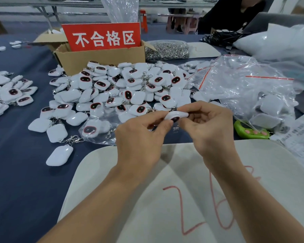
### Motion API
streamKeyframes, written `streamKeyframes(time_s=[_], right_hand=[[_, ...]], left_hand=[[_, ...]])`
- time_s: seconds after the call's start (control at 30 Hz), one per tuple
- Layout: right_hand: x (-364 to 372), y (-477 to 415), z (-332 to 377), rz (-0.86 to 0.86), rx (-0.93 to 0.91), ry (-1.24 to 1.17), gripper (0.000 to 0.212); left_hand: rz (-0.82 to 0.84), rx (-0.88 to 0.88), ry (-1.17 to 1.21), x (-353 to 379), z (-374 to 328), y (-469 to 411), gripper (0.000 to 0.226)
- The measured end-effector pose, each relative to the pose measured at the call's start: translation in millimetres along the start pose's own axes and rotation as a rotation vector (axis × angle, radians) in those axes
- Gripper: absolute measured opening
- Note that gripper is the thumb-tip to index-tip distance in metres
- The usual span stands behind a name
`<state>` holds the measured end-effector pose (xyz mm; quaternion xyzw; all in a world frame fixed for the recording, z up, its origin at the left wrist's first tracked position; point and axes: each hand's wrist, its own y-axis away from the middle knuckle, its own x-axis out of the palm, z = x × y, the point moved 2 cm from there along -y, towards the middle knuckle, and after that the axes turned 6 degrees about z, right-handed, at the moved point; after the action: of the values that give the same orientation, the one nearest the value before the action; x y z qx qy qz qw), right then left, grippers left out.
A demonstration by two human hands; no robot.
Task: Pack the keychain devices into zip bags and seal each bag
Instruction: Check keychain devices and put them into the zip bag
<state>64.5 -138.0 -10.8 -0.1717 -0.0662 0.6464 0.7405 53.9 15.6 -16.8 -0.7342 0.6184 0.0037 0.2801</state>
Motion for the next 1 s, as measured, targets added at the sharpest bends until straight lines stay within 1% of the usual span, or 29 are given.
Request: streamKeyframes(time_s=[0.07,0.13,0.17,0.2,0.23,0.27,0.3,0.33,0.43,0.5,0.53,0.6,0.63,0.67,0.7,0.73,0.8,0.87,0.93,0.97,1.0], right_hand=[[3.2,0.9,-0.3,0.033,0.053,0.006,0.02],[10.8,1.7,-0.5,0.104,0.085,0.034,0.029],[14.4,1.9,-2.1,0.137,0.088,0.064,0.035],[17.1,2.6,-4.4,0.161,0.092,0.082,0.037],[19.1,3.1,-6.0,0.179,0.094,0.088,0.035],[20.7,4.0,-6.8,0.201,0.091,0.089,0.028],[21.8,4.7,-5.9,0.218,0.081,0.091,0.019],[22.4,5.2,-5.1,0.231,0.078,0.089,0.019],[22.0,6.3,-3.2,0.225,0.151,0.019,0.049],[20.5,6.6,-3.3,0.221,0.207,-0.009,0.055],[19.9,6.8,-3.3,0.212,0.23,-0.023,0.055],[17.1,5.7,-5.2,0.179,0.269,-0.053,0.053],[16.0,4.6,-5.5,0.161,0.279,-0.061,0.049],[15.1,3.6,-5.6,0.152,0.274,-0.057,0.04],[15.0,3.2,-4.4,0.158,0.259,-0.056,0.028],[15.6,2.6,-4.5,0.172,0.237,-0.048,0.026],[17.3,3.3,-5.0,0.189,0.213,-0.007,0.029],[17.0,3.4,-6.0,0.151,0.229,0.038,0.024],[13.0,2.5,-6.8,0.069,0.275,0.038,0.017],[9.8,1.8,-7.4,0.022,0.291,0.041,0.015],[6.0,1.2,-8.5,-0.016,0.297,0.056,0.014]], left_hand=[[-0.003,-0.036,0.073,0.3,1.9,-2.3,0.017],[-0.038,-0.113,0.164,-0.5,4.4,-4.7,0.007],[-0.055,-0.159,0.223,-0.7,6.6,-5.9,0.007],[-0.065,-0.199,0.279,-1.0,8.5,-6.9,0.013],[-0.064,-0.223,0.321,-1.6,9.8,-8.0,0.018],[-0.057,-0.223,0.338,-2.4,10.3,-8.7,0.02],[-0.045,-0.209,0.335,-3.3,10.5,-9.4,0.02],[-0.025,-0.185,0.312,-4.0,10.3,-9.5,0.019],[0.034,-0.11,0.219,-4.9,8.8,-9.5,0.017],[0.015,-0.101,0.175,-6.2,9.8,-9.7,0.023],[0.008,-0.097,0.156,-6.5,10.4,-9.4,0.022],[0.006,-0.086,0.136,-5.9,11.3,-7.9,0.01],[-0.002,-0.091,0.127,-5.8,11.9,-7.7,0.008],[-0.018,-0.102,0.11,-6.3,12.3,-7.2,0.011],[-0.034,-0.109,0.082,-7.2,11.6,-7.6,0.013],[-0.047,-0.102,0.032,-8.3,10.0,-8.0,0.013],[-0.068,-0.05,-0.112,-9.2,6.7,-7.9,0.015],[-0.13,0.03,-0.27,-11.2,3.4,-6.3,0.02],[-0.199,0.093,-0.486,-14.8,0.9,-4.5,0.021],[-0.176,0.109,-0.63,-16.3,1.1,-4.4,0.021],[-0.094,0.092,-0.776,-17.3,1.7,-4.5,0.019]])
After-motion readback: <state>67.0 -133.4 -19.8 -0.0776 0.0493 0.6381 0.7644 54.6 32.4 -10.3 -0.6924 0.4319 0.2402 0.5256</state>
